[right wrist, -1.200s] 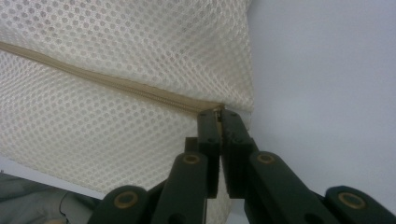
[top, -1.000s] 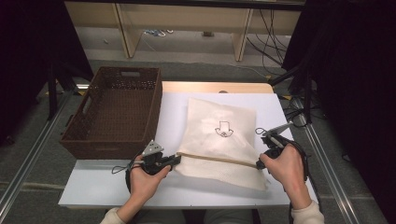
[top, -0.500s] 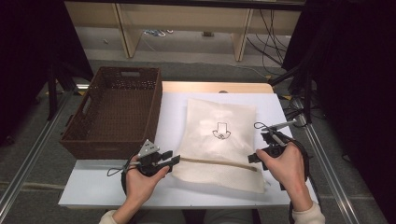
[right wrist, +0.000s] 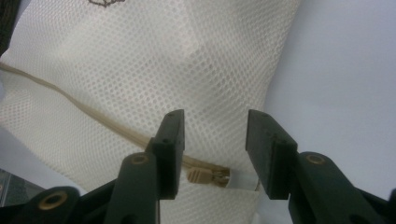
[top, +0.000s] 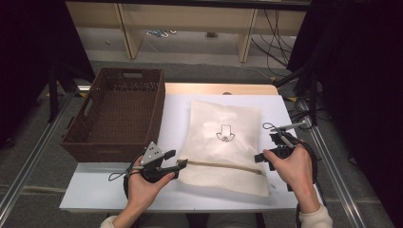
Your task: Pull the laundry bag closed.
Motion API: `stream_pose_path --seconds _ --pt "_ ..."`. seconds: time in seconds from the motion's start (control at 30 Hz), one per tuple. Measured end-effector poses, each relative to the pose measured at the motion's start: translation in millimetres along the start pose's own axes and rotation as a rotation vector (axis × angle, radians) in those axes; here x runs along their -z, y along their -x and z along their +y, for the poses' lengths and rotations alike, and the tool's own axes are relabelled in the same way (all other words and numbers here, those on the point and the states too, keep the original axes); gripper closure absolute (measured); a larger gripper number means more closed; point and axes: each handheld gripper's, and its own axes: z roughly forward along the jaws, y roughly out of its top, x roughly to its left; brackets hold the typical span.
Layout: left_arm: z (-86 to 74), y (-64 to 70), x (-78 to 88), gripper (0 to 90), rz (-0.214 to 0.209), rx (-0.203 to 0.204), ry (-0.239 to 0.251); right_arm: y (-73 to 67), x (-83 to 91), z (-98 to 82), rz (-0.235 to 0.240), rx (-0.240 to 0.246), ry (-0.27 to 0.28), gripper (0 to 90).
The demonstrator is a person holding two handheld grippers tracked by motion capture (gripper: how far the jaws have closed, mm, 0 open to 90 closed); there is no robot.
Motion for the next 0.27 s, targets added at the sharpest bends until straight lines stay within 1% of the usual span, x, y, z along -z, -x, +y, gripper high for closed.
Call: stream_pose_path --seconds 0.03,0.07,0.13,0.17,0.2,0.23,0.27 --pt "0.2 0.8 0.2 39.5 -0.002 -0.001 0.001 0.1 0.7 0.2 -0.001 -0.020 -0.011 57.7" --pt "0.4 0.5 -0.2 39.5 -0.009 -0.019 0.002 2.0 0.6 0.6 0.001 -0.018 -0.007 57.5" --pt "-0.1 1.8 -1.0 39.7 -0.015 -0.009 0.002 5.9 -0.4 1.1 -0.005 -0.011 0.004 57.1" --pt "0.2 1.4 -1.2 39.8 -0.021 -0.028 0.002 5.9 0.1 1.3 0.000 -0.029 -0.009 57.0" --pt "0.2 1.8 -1.3 39.7 -0.021 -0.027 0.005 7.9 0.0 1.2 -0.004 -0.028 -0.003 56.8" --pt "0.6 1.2 -1.5 39.5 -0.031 -0.037 0.007 8.8 -0.5 1.1 -0.001 -0.029 0.001 56.7" --pt "0.8 1.6 -1.5 39.5 -0.030 -0.036 0.009 9.7 -1.0 1.3 0.000 -0.030 -0.007 56.5"
